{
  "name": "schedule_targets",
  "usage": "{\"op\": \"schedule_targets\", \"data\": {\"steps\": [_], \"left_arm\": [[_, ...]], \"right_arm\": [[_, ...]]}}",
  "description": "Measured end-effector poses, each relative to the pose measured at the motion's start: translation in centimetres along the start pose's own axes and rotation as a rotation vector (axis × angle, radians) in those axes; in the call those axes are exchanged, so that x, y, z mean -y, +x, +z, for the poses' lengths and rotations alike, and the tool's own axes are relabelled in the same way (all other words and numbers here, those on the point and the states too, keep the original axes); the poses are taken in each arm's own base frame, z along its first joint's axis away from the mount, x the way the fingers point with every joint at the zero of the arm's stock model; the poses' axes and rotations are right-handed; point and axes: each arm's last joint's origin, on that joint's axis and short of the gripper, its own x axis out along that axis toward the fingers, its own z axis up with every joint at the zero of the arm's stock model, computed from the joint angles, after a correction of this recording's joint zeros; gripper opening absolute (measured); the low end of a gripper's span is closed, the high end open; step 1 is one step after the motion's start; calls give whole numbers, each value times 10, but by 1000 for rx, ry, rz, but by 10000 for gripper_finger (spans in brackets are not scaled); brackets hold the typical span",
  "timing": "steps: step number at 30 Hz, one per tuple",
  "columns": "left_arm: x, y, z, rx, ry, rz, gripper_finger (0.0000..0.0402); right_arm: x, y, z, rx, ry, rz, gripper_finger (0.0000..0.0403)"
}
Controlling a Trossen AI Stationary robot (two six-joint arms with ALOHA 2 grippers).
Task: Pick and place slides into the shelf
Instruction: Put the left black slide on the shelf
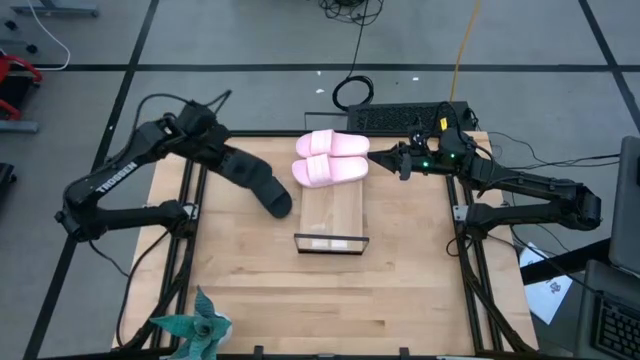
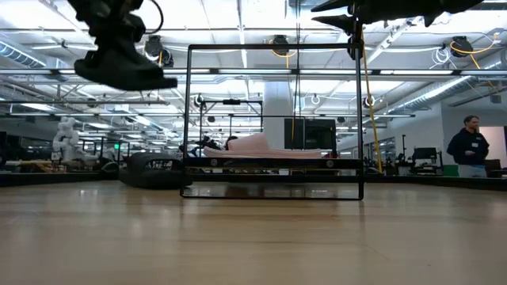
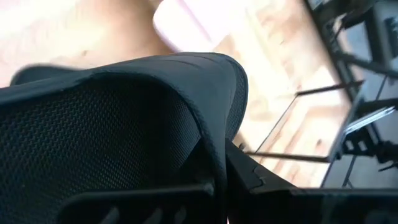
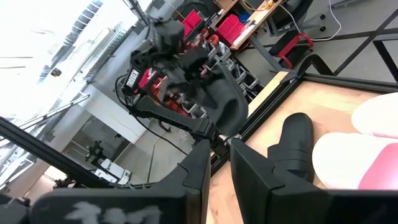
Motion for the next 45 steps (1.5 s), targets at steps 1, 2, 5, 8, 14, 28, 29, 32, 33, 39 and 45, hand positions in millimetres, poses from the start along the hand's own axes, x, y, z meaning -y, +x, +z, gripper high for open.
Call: {"op": "schedule_targets", "data": {"steps": [1,2,5,8,14,28,29,32,33,39,45], "left_arm": [[3,-4,2,16,-6,-6,0],[6,-8,4,30,-10,-11,0],[13,-17,8,67,-17,-30,0],[22,-20,13,112,-21,-68,0],[40,-13,24,164,-49,-197,0],[91,70,48,54,-128,-363,0],[93,76,50,57,-137,-371,0],[99,93,59,78,-160,-409,0],[100,97,61,87,-177,-411,0],[113,132,59,30,-265,-445,0],[122,162,55,25,-333,-434,0]], "right_arm": [[0,0,0,0,0,0,54],[0,0,0,0,-1,0,54],[0,0,0,-4,-11,-3,54],[0,0,0,-4,-18,-4,54],[0,0,0,-3,-26,-2,54],[3,-1,4,18,-88,-18,54],[4,-1,4,19,-98,-19,54],[4,-1,5,22,-116,-23,54],[5,-2,5,24,-122,-26,54],[8,-3,9,39,-127,-42,54],[11,-4,11,47,-172,-58,54]]}}
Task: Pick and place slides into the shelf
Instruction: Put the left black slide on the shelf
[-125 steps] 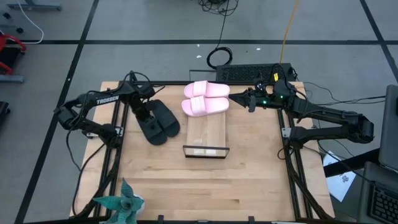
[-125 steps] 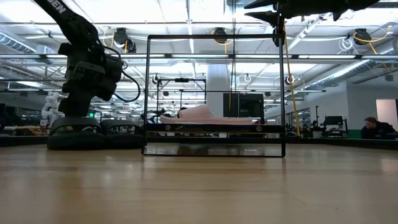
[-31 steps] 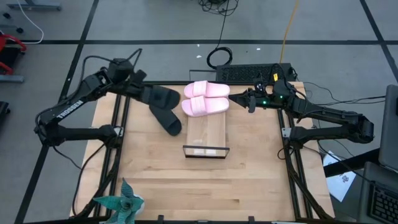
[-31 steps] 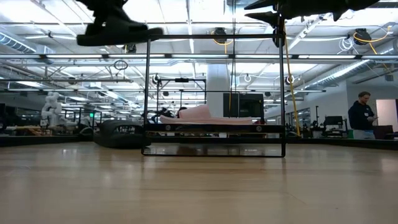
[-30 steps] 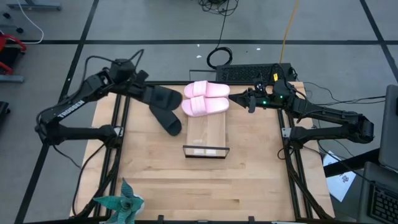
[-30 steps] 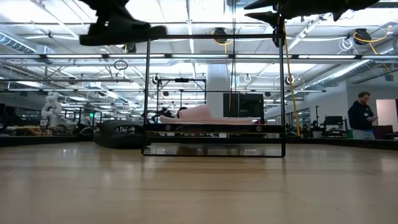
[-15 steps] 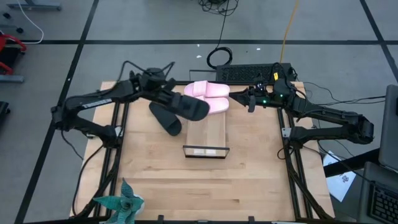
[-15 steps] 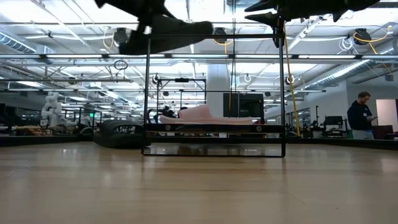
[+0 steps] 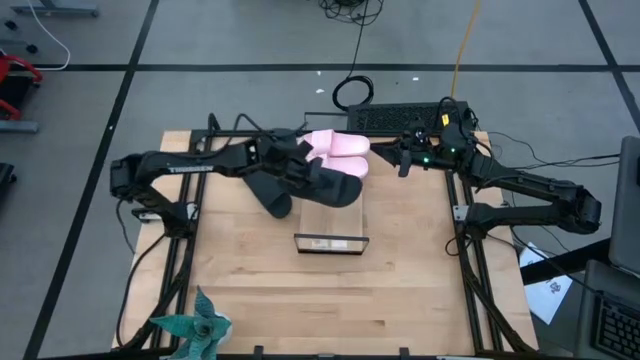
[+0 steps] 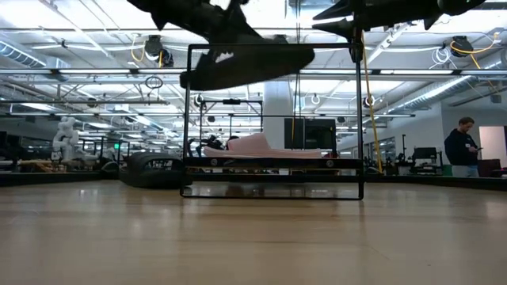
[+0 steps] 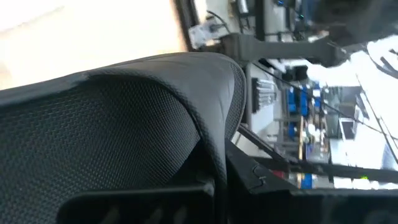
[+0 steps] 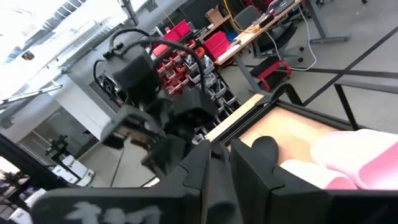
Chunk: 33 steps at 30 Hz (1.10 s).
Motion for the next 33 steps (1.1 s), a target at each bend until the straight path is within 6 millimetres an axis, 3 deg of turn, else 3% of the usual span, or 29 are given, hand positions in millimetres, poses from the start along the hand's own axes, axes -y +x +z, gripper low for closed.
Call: {"op": "schedule_targets", "data": {"steps": [6,20,33], "left_arm": [[-5,23,-7,-15,-51,-4,0],[-10,33,-19,10,-165,68,0],[-24,67,-42,-3,-211,135,0]], "right_arm": [[2,-1,1,5,-31,-9,54],[5,-2,3,-25,-62,32,54],[4,-2,4,-17,-88,38,54]]}}
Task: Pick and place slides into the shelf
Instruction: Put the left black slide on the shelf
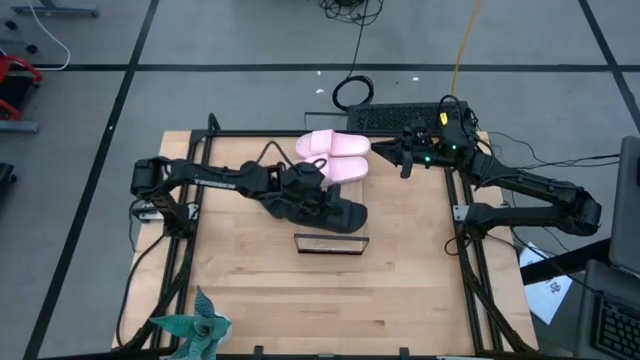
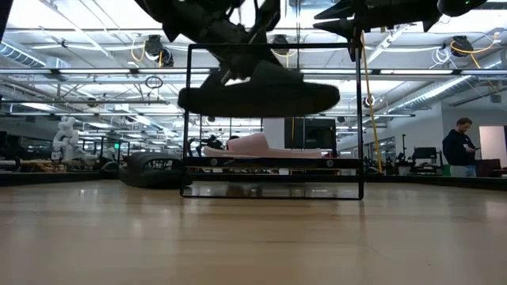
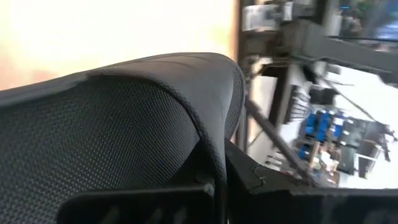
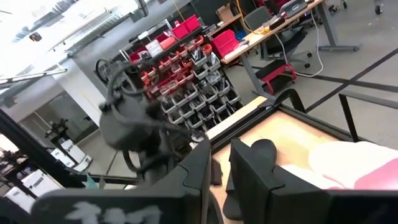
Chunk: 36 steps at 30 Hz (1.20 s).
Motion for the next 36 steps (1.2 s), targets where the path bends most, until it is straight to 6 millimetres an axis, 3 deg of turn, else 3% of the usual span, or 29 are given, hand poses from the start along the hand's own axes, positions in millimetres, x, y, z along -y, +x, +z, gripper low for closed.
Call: {"op": "schedule_targets", "data": {"steps": [11,20,36], "left_arm": [[-17,48,-10,4,-121,-50,0],[-21,51,-25,-10,-122,8,0],[-28,52,-33,-16,-117,80,0]], "right_arm": [[-3,-2,2,4,-25,37,54],[-5,-4,5,29,-35,48,54],[-6,-4,6,44,-44,57,54]]}}
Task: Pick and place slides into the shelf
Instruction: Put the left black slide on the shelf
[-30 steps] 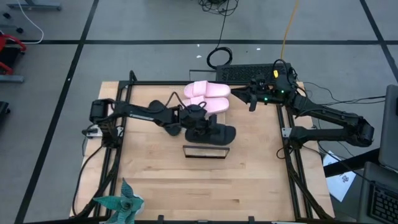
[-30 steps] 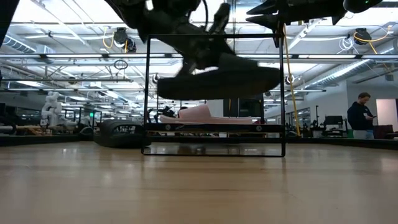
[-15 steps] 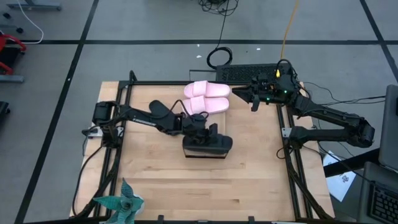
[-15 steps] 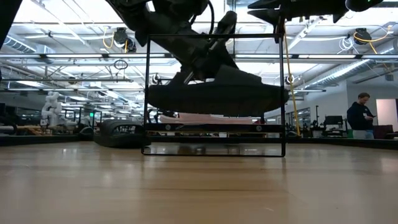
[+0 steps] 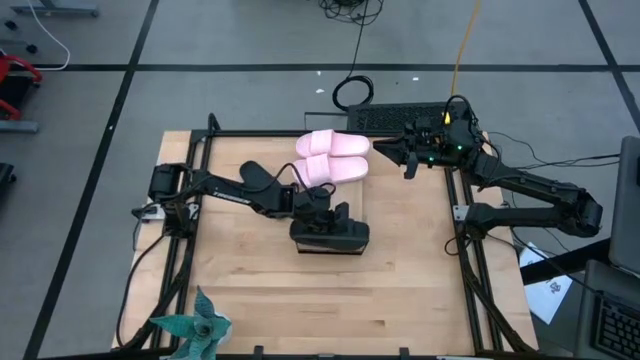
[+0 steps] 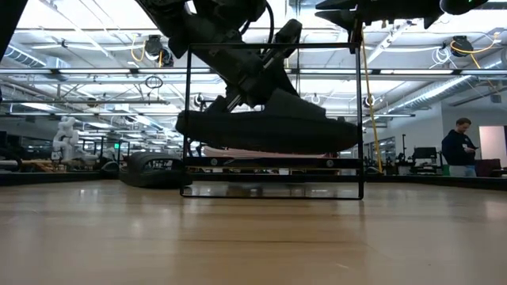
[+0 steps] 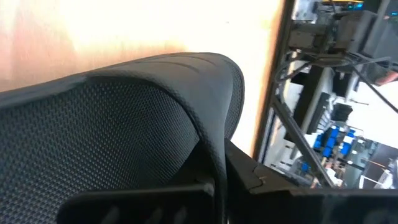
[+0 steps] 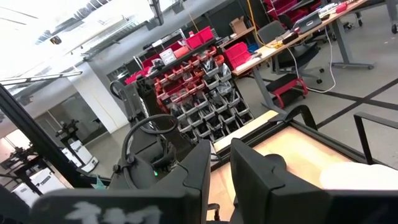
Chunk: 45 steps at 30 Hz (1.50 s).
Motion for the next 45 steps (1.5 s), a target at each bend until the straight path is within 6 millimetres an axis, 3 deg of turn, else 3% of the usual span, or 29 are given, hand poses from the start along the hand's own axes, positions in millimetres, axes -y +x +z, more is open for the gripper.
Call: {"op": "schedule_targets", "data": {"steps": [26,37,45], "left_arm": [[-1,1,-9,11,25,4,11],[-1,1,-9,10,45,4,80],[-1,1,-8,12,45,3,106]], "right_arm": [[0,0,0,-1,-1,0,54],[0,0,0,-1,-1,0,54],[0,0,0,-1,-1,0,54]]}}
